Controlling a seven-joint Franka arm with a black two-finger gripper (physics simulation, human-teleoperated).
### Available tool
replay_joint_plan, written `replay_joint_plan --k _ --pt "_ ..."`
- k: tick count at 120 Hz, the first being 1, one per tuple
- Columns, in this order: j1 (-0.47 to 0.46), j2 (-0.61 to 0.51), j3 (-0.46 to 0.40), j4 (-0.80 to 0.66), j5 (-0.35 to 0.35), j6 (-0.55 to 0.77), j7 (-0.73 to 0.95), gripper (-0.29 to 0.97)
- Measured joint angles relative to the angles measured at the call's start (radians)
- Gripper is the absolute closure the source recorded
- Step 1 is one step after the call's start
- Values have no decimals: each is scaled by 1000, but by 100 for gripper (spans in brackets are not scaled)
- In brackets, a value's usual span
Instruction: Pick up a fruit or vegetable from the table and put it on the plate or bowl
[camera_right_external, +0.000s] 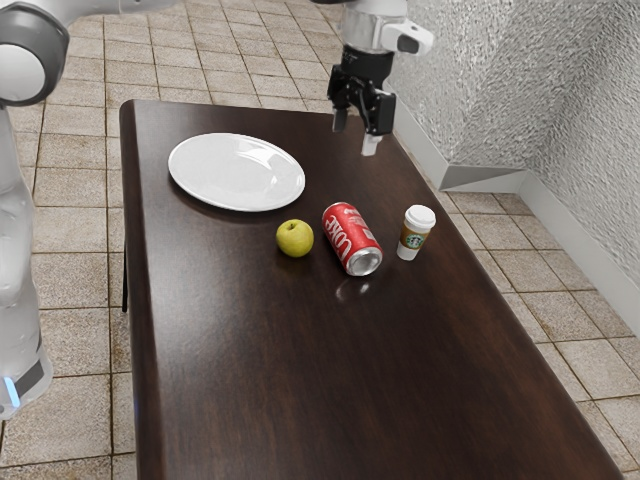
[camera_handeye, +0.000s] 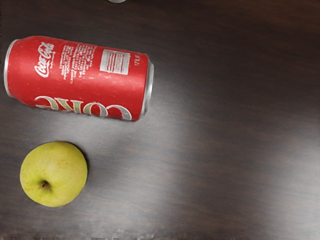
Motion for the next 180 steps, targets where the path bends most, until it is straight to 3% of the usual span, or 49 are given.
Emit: replay_joint_plan --k 22,38,80,88,103,116,148,180 --pt "-2 9 -3 2 -14 -24 -100 0" --pt "-58 9 -8 2 44 -31 -127 0" --pt "-49 96 -2 26 92 -8 -62 0" --pt "-54 53 17 -68 93 49 -33 0" --pt "5 -141 27 -396 93 208 11 0" --pt "54 -200 28 -528 90 315 41 0" --pt "106 -209 26 -579 82 440 106 0" --pt "113 -247 23 -678 20 476 183 0"
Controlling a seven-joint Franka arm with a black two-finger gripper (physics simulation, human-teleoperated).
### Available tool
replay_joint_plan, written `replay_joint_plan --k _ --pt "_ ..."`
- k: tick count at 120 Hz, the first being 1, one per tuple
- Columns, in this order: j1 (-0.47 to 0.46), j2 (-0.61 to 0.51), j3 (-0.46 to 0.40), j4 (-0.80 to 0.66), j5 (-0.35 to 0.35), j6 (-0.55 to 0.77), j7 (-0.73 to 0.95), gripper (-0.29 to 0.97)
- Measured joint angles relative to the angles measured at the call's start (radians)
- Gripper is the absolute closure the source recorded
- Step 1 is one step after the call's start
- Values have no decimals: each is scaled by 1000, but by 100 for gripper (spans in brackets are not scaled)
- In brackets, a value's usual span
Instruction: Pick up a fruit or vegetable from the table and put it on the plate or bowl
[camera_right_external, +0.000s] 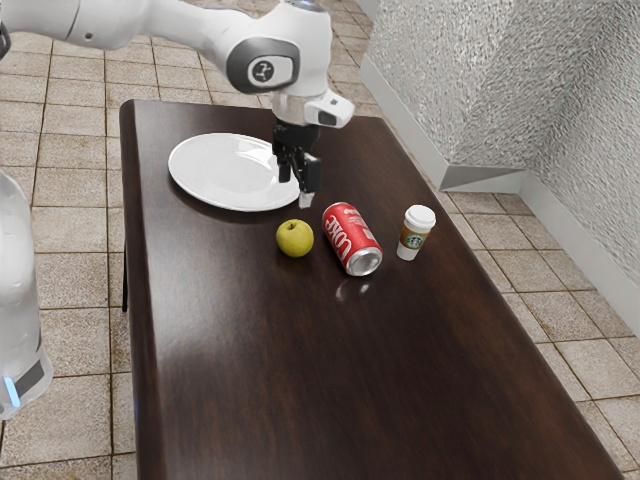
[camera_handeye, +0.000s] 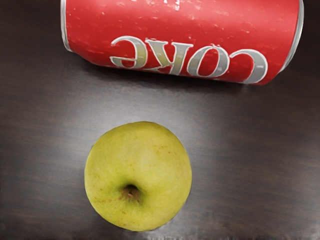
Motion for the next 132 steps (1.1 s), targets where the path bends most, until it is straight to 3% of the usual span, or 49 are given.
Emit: replay_joint_plan --k 18,132 --pt "44 38 1 -33 -38 25 28 0" --pt "24 182 -6 -67 -85 210 111 0"
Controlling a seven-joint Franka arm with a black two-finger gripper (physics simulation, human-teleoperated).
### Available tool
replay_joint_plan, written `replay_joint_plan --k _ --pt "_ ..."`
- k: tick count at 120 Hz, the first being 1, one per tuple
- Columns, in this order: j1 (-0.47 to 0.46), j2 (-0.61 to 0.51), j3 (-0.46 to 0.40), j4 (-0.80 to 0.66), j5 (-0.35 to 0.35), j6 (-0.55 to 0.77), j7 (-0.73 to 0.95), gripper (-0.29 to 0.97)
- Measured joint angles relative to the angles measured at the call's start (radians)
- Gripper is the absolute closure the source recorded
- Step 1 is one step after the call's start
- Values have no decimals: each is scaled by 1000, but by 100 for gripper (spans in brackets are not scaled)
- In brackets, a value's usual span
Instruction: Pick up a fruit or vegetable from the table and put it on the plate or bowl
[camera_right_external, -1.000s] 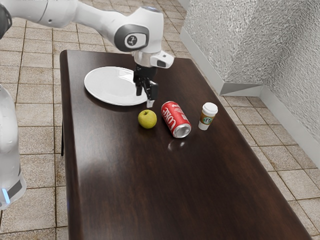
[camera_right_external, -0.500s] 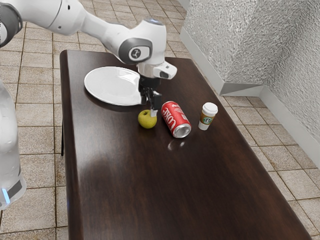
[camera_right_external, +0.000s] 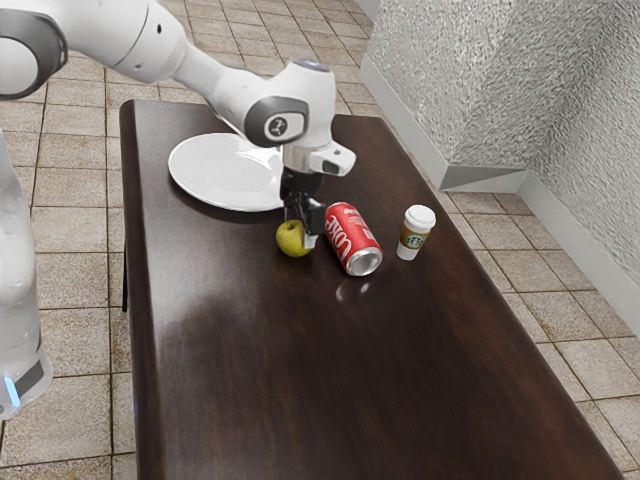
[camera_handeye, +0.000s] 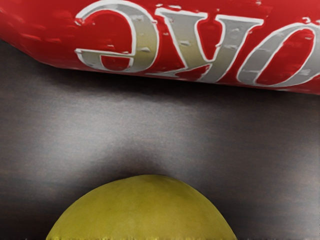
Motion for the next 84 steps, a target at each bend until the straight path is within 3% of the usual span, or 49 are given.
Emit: replay_joint_plan --k 74,84 --pt "7 12 0 -47 -28 57 13 0" --pt "6 11 0 -47 -28 61 9 13"
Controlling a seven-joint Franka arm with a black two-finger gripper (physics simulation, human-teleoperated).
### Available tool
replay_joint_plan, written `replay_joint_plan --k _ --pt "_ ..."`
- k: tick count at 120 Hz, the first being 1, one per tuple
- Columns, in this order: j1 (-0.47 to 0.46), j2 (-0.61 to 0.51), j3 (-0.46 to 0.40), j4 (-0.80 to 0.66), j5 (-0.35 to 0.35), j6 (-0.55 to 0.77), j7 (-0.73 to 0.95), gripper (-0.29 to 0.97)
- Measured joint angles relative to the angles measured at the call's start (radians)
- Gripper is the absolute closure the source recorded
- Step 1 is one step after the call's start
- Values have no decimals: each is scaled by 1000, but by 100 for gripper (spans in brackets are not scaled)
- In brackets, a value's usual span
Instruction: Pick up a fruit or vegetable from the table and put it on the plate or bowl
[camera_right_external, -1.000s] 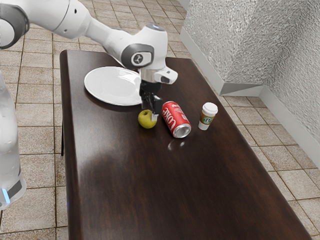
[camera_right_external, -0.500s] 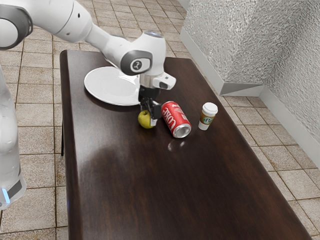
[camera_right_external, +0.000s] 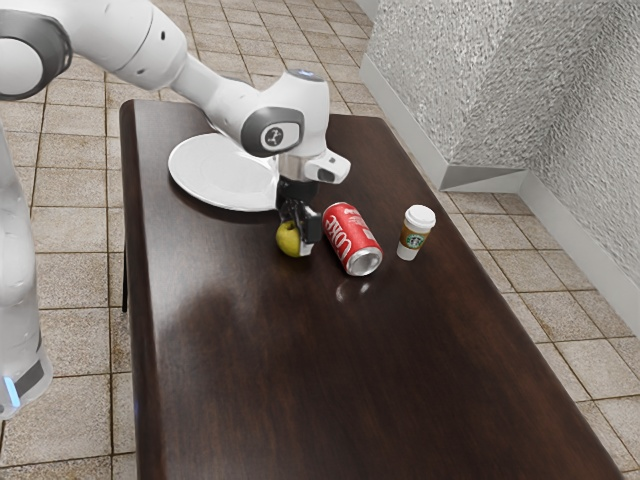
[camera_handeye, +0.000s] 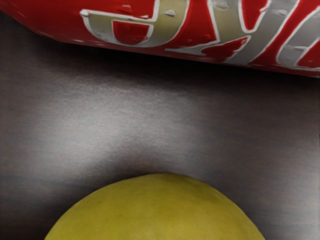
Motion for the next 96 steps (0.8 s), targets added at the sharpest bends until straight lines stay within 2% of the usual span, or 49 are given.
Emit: replay_joint_plan --k 9,23,42,72,84,96 --pt "0 -1 0 0 2 3 -12 27" --pt "3 -4 0 -1 8 8 -35 34" --pt "3 -35 0 -23 3 11 -74 33" --pt "6 -216 -16 -71 -7 -5 -145 32" --pt "52 -285 -29 -69 -4 -30 -173 31" --pt "195 -326 -66 -69 -2 -59 -194 31"
